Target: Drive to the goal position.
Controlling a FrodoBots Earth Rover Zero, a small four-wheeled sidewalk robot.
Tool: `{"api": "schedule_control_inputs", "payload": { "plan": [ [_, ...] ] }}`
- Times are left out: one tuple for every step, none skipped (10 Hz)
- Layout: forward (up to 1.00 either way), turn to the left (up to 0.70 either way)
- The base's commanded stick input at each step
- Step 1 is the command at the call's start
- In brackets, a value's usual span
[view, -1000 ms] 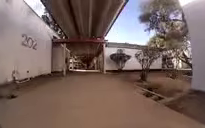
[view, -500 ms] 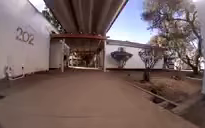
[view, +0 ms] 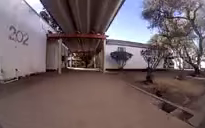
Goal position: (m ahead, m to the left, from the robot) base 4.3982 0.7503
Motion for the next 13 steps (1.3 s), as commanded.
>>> {"api": "schedule_control_inputs", "payload": {
  "plan": [
    [0.70, 0.00],
    [0.70, 0.00],
    [0.70, 0.00],
    [0.70, 0.00],
    [0.70, 0.00],
    [0.70, 0.00],
    [0.70, 0.00],
    [0.70, 0.00],
    [0.70, 0.00],
    [0.70, 0.00],
    [0.70, 0.00],
    [0.70, -0.01],
    [0.70, -0.17]
  ]
}}
